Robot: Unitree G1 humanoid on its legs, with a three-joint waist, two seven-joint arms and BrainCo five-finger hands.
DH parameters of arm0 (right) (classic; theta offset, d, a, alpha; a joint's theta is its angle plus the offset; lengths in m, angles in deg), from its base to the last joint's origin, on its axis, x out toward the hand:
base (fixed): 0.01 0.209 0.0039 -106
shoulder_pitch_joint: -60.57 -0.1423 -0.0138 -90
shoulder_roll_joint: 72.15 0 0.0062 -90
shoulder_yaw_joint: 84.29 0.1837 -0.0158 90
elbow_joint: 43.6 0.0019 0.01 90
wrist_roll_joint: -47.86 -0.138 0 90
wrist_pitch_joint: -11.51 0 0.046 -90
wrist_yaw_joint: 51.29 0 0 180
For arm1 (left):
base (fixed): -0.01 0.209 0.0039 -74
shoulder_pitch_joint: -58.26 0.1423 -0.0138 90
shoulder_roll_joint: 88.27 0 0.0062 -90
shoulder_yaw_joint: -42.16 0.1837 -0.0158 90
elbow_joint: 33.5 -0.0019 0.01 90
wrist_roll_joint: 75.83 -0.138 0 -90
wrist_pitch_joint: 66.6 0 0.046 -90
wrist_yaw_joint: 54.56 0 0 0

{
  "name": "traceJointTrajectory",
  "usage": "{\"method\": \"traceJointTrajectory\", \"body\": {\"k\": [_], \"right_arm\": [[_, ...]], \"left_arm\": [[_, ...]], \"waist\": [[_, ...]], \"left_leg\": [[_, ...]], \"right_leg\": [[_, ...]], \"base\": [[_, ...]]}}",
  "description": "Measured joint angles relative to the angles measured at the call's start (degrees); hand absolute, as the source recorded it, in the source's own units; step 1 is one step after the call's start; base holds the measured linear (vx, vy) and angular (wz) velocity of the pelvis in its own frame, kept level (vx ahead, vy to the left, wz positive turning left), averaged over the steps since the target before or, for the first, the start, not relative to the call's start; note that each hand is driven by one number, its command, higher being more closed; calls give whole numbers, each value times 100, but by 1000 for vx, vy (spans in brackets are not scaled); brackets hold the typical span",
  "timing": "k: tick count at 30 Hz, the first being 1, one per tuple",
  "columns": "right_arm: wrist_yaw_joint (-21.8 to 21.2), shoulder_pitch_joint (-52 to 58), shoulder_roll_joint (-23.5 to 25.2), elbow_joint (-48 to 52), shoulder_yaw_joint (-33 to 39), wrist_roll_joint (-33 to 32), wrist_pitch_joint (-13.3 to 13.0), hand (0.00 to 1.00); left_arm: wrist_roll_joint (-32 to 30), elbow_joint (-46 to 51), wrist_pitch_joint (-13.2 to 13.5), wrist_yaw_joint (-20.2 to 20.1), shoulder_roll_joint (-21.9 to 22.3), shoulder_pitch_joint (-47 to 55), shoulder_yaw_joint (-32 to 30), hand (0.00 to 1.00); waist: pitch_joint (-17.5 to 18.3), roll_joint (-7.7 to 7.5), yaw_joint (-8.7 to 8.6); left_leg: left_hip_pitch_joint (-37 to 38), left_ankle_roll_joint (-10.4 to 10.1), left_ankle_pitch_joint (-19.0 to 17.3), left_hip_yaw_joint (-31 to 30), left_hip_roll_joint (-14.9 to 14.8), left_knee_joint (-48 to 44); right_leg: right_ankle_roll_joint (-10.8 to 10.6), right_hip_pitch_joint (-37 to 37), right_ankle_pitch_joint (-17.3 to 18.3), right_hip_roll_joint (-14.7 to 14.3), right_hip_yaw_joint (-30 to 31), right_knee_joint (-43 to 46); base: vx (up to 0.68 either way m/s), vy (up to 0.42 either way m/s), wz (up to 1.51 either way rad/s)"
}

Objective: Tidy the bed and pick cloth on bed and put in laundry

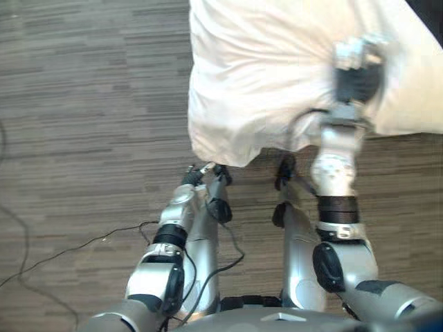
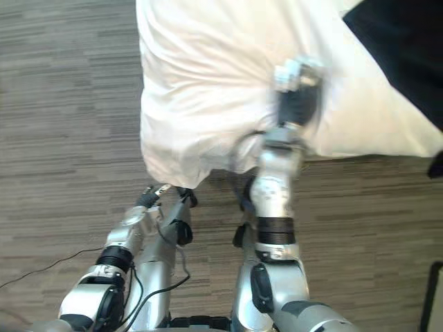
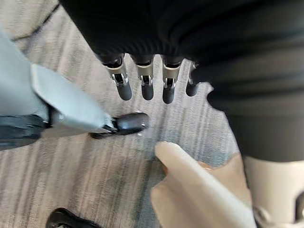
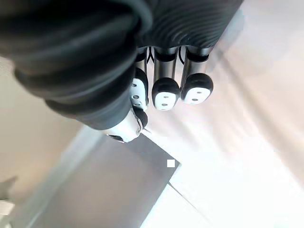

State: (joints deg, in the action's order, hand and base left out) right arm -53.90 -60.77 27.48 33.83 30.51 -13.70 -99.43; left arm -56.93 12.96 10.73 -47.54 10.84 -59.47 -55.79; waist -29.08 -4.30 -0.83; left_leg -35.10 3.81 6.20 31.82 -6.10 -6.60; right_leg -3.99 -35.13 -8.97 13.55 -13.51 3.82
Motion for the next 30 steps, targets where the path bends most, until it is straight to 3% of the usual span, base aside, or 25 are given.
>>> {"method": "traceJointTrajectory", "body": {"k": [3,6,9,13,14,19,23,27,30], "right_arm": [[-158,619,-446,-1023,682,-328,10,100],[-541,1201,-442,-1494,924,-707,87,100],[-863,1772,-487,-1501,1089,-699,130,100],[-973,2152,-578,-1586,1168,-410,149,100],[-972,2228,-576,-1630,1241,-261,195,0],[-1132,2781,-504,-2092,1418,1319,627,0],[-1253,3404,-33,-2530,1203,2596,690,0],[-720,3993,565,-3292,248,4676,518,0],[-255,4176,771,-3711,-85,5635,469,0]], "left_arm": [[-35,-128,66,-245,-92,33,-14,0],[-176,-374,193,-502,-125,146,-130,0],[-263,-523,285,-712,-105,218,-123,0],[-269,-715,383,-851,-37,446,-136,0],[-270,-759,419,-868,-21,538,-142,0],[-457,-987,480,-911,84,1134,-380,0],[-670,-1001,487,-883,267,1582,-405,0],[-719,-1035,670,-661,535,2275,-467,0],[-753,-1267,853,-654,650,2510,-508,0]], "waist": [[18,-29,-79],[19,-26,-162],[92,-2,-168],[473,15,-165],[577,21,-155],[1074,30,-92],[1527,24,32],[2068,90,33],[2268,181,25]], "left_leg": [[45,-47,-35,147,-86,-73],[311,-133,-119,354,-229,-116],[669,-169,-233,516,-394,-198],[980,-262,-251,564,-521,-179],[1061,-276,-258,561,-545,-174],[1786,-441,-376,554,-548,-16],[2352,-527,-382,565,-433,321],[3239,-700,-309,526,-195,928],[3636,-704,-285,459,-74,1196]], "right_leg": [[43,43,26,-11,11,-111],[44,290,31,-94,17,-311],[16,588,37,-177,15,-338],[-11,813,19,-290,15,-309],[-10,885,20,-312,9,-281],[-39,1581,91,-342,-90,-290],[-109,2061,287,-316,-202,-281],[-221,2703,524,-248,-325,-187],[-256,3004,724,-226,-393,-106]], "base": [[-17,-6,-26],[4,-42,-44],[-3,-64,-39],[39,-95,-15],[66,-66,3],[125,-43,4],[168,23,8],[176,35,8],[164,22,10]]}}
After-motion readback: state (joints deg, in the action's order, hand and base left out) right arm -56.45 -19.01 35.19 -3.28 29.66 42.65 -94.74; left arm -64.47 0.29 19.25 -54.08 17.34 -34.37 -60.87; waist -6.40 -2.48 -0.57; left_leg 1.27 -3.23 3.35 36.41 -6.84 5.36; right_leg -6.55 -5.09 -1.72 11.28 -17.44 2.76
